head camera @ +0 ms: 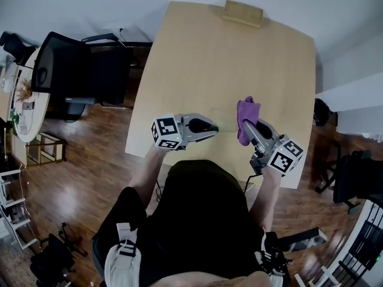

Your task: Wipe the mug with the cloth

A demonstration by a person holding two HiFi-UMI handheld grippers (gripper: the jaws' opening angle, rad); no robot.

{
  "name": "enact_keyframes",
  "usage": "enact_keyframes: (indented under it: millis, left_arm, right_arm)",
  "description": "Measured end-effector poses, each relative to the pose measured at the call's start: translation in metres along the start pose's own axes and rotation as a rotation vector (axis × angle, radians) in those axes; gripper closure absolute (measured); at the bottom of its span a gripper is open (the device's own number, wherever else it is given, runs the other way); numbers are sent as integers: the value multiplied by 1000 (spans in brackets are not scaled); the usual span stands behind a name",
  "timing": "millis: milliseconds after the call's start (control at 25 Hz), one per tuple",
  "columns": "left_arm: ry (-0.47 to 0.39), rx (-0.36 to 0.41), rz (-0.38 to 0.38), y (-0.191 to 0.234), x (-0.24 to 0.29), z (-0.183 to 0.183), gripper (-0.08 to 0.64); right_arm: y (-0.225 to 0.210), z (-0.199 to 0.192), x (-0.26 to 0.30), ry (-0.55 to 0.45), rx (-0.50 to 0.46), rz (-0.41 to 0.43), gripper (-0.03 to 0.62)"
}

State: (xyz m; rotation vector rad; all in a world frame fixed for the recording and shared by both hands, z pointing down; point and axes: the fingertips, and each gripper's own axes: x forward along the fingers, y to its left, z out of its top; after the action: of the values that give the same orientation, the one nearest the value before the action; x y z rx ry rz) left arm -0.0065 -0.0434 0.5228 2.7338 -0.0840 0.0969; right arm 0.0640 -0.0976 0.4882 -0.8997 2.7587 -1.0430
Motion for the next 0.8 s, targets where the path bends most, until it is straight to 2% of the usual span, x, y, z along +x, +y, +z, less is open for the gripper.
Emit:
enact_keyframes:
  millis: [120, 200, 280, 400, 480, 560, 680, 800]
  left_arm:
    - [110, 110, 74, 4, 18, -13, 517]
    - [216, 216, 141, 15, 25, -30, 518]
    - [288, 285, 197, 25, 28, -44, 517]
    - [310, 337, 276, 36, 29, -51, 518]
    - [317, 400, 323, 40, 28, -50, 518]
    - [331, 472, 361, 44, 25, -49, 518]
    - [331, 552, 385, 45, 21, -48, 518]
    - [372, 666, 382, 41, 25, -51, 518]
  right_arm:
    - [-9, -20, 26, 30, 93, -64, 532]
    - [-1, -26, 39, 39, 113, -54, 532]
    - [14, -31, 51, 59, 101, -22, 532]
    - [38, -38, 64, 82, 95, 64, 532]
    - [39, -31, 60, 47, 115, 79, 532]
    - [19, -13, 45, -28, 147, 22, 532]
    - [-28, 12, 15, -131, 192, -125, 532]
    - [-53, 18, 0, -143, 205, -200, 532]
